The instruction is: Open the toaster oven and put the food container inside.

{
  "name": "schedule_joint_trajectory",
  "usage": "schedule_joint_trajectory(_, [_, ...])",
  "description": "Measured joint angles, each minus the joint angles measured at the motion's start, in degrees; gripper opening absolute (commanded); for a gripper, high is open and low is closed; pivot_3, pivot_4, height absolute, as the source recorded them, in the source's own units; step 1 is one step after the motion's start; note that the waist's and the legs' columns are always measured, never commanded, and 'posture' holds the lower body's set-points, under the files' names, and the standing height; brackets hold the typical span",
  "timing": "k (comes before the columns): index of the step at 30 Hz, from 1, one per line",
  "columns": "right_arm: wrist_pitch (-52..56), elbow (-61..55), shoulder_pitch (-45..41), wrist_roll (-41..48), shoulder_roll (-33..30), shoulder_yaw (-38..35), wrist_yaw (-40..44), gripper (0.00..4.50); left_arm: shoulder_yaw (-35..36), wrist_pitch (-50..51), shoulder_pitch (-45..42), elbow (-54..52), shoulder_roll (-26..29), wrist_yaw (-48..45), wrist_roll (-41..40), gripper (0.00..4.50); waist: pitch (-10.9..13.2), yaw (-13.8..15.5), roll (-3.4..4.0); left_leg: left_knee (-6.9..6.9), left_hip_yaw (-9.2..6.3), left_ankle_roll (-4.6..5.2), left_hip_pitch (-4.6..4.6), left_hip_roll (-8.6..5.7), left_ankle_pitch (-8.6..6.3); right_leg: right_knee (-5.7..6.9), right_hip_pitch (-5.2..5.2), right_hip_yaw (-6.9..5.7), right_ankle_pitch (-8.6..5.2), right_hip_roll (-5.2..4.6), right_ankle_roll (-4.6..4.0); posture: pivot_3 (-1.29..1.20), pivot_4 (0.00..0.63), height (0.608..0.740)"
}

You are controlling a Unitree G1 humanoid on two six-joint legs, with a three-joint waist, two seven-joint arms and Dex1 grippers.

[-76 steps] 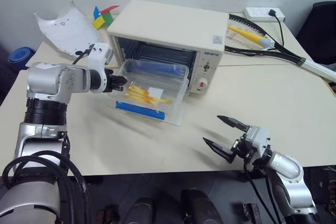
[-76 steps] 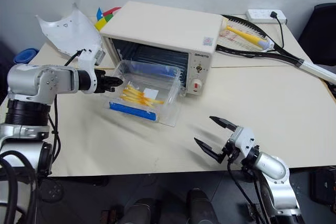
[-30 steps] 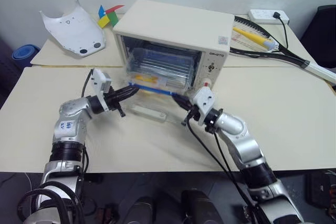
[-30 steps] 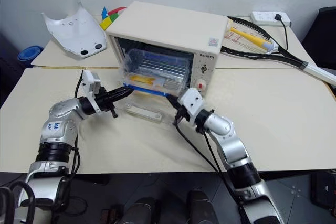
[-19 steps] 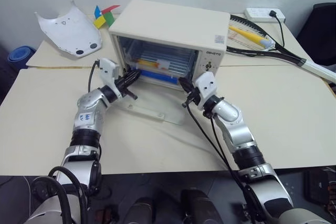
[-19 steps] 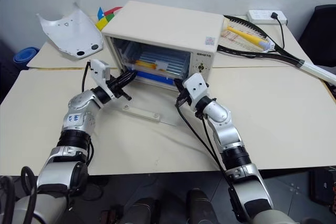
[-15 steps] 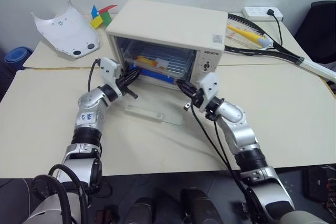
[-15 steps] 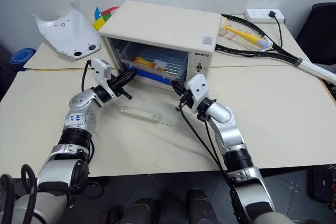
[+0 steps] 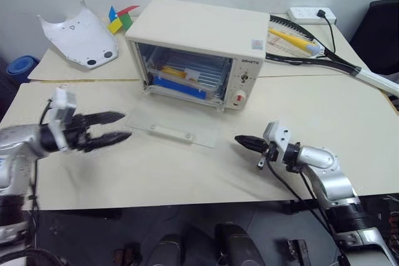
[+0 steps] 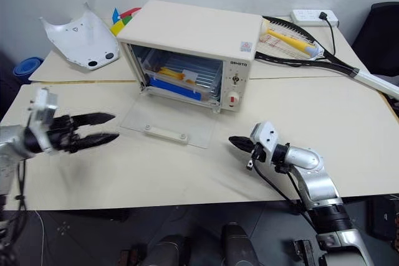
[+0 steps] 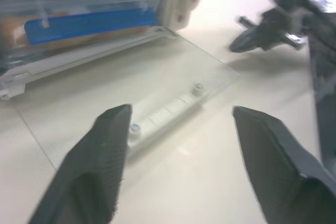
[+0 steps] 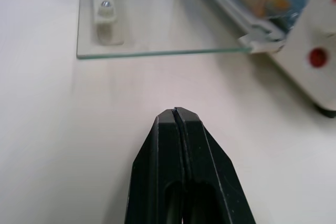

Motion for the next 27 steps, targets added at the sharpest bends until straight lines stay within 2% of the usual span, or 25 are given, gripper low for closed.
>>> schedule_joint_trajectory(1, [-0.6, 1.8, -0.7, -0.5, 0.9, 0.7, 0.3, 0.00, 0.5, -1.2, 1.3, 0.2, 0.7, -1.9, 0.1, 4.36, 0.0, 0.1, 0.04, 0.00, -0.01, 0.00, -0.01, 0.00, 0.00, -0.01, 0.00, -0.02, 0.00, 0.00, 0.00, 0.00, 0.150, 0.740])
schedule_joint_trajectory(2, [-1.5, 3.8, -1.7, -1.3, 1.9, 1.4, 0.8, 0.00, 0.8, -2.5, 1.9, 0.7, 1.0, -3.5, 0.2, 4.45, 0.0, 0.1, 0.06, 0.01, -0.01, 0.00, -0.02, 0.00, 0.00, -0.03, 0.00, -0.03, 0.00, 0.00, -0.01, 0.00, 0.150, 0.740])
schedule_joint_trajectory(5, [-3.7, 7.3, -5.0, -2.3, 4.3, 2.8, 1.4, 0.00, 1.1, -6.2, 1.6, 4.6, 1.3, -5.6, 1.7, 4.45, 0.0, 0.4, 0.06, 0.05, -0.06, 0.00, -0.04, -0.01, 0.00, -0.06, 0.04, -0.07, 0.00, -0.01, -0.01, 0.00, 0.150, 0.740])
schedule_joint_trajectory(9, [-4.8, 9.8, -8.3, -1.7, 8.0, 2.8, 1.7, 0.00, 2.5, -9.1, -0.7, 11.1, 1.1, -3.8, 3.2, 4.45, 0.0, 0.1, 0.06, 0.02, -0.08, 0.00, -0.08, 0.00, 0.00, -0.04, -0.01, -0.10, 0.00, 0.00, -0.01, 0.00, 0.150, 0.740])
schedule_joint_trajectory(13, [-1.8, 7.9, -11.4, 4.1, 9.6, -1.3, 1.7, 0.00, 5.3, -7.4, -0.6, 11.3, 0.1, -0.4, 2.2, 4.45, 0.0, 0.0, 0.07, 0.01, -0.07, 0.03, -0.10, -0.01, -0.02, -0.07, -0.03, -0.09, 0.00, 0.00, -0.01, 0.00, 0.150, 0.740])
schedule_joint_trajectory(19, [3.2, -0.9, -13.5, 14.4, 9.4, -7.8, 3.3, 0.00, 8.0, -6.9, 4.6, 8.0, -3.4, 4.3, 2.0, 4.45, 0.0, 0.1, 0.07, 0.03, -0.08, 0.03, -0.10, 0.01, -0.02, -0.06, -0.02, -0.09, 0.00, -0.01, -0.01, 0.00, 0.150, 0.740])
schedule_joint_trajectory(22, [4.2, -4.3, -13.3, 17.8, 8.1, -11.1, 3.3, 0.00, 8.2, -11.5, 6.7, 4.9, -6.7, 9.2, 5.0, 4.45, 0.0, 0.3, 0.07, 0.03, -0.08, 0.04, -0.11, -0.01, -0.02, -0.08, -0.01, -0.08, 0.00, -0.03, -0.01, 0.00, 0.150, 0.740])
schedule_joint_trajectory(25, [3.0, -8.6, -9.3, 18.2, 3.0, -13.3, 5.6, 0.57, 7.8, -16.1, 9.3, 1.7, -10.4, 14.2, 8.6, 4.50, 0.0, 0.9, 0.01, 0.02, -0.09, 0.10, -0.12, -0.01, -0.06, -0.15, 0.02, -0.10, 0.01, -0.04, -0.01, 0.00, 0.150, 0.740])
schedule_joint_trajectory(27, [2.0, -9.7, -3.8, 16.9, -1.1, -13.3, 8.7, 1.23, 7.4, -16.9, 11.9, -0.5, -11.5, 15.3, 9.0, 4.50, 0.0, 1.4, -0.01, 0.01, -0.05, 0.17, -0.11, -0.01, -0.11, -0.20, 0.04, -0.06, 0.01, -0.03, 0.00, 0.00, 0.150, 0.740])
